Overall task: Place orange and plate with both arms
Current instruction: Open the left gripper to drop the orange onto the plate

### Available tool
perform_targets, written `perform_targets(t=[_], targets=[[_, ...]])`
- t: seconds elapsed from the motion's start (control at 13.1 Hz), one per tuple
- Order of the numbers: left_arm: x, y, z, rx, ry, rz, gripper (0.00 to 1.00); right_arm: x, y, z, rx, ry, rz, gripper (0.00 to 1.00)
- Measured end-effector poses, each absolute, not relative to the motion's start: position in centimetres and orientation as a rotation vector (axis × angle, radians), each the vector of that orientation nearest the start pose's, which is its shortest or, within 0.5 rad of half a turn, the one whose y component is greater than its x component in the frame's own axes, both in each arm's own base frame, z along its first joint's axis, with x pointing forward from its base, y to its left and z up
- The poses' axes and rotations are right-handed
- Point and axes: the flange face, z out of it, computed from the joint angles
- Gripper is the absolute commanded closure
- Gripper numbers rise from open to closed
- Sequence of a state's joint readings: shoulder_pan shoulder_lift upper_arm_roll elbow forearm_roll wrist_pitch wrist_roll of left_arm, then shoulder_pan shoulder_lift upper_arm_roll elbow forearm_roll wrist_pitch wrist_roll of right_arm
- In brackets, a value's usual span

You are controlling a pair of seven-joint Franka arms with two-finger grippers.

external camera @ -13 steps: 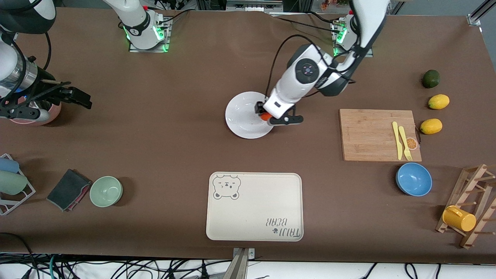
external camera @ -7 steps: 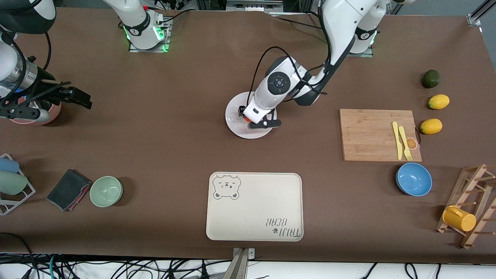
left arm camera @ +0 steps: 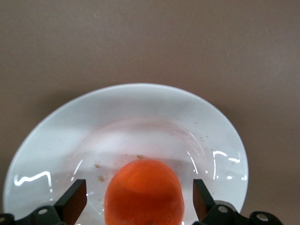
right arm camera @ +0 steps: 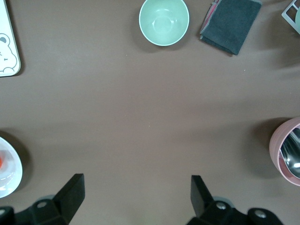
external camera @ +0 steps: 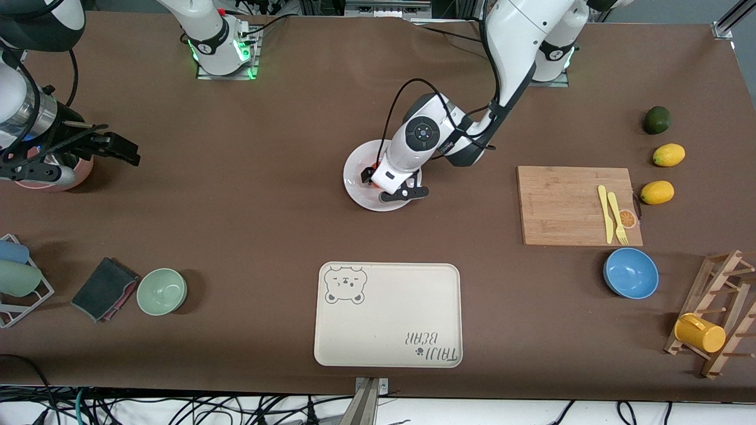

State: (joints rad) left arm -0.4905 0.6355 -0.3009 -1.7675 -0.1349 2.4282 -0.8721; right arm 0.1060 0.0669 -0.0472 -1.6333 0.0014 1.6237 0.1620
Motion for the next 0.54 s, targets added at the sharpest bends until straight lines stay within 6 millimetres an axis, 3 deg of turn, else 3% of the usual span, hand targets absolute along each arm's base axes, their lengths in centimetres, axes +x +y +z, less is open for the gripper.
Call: perform_targets(t=[0.15,0.23,0.38,0.54], targets=[[50.2,-44.1,26.9,-3.302,-0.451,0.272,0.0,57.3,3.5,56.2,-3.145,0.162,0.12,0.0],[51.8,-41.5,30.2,-3.279,-0.491,0.278,0.0,57.3,3.5,56.1,-3.145,0.161,0.121,0.0],[54.9,-33.3,37.4,-3.25,-0.487,0.26,0.0,57.3,3.9,56.0,-3.146,0.149,0.128,0.0],[56.5,-22.9,44.1,-3.243,-0.397,0.211,0.0,57.6,5.1,54.9,-3.148,0.111,0.16,0.0]])
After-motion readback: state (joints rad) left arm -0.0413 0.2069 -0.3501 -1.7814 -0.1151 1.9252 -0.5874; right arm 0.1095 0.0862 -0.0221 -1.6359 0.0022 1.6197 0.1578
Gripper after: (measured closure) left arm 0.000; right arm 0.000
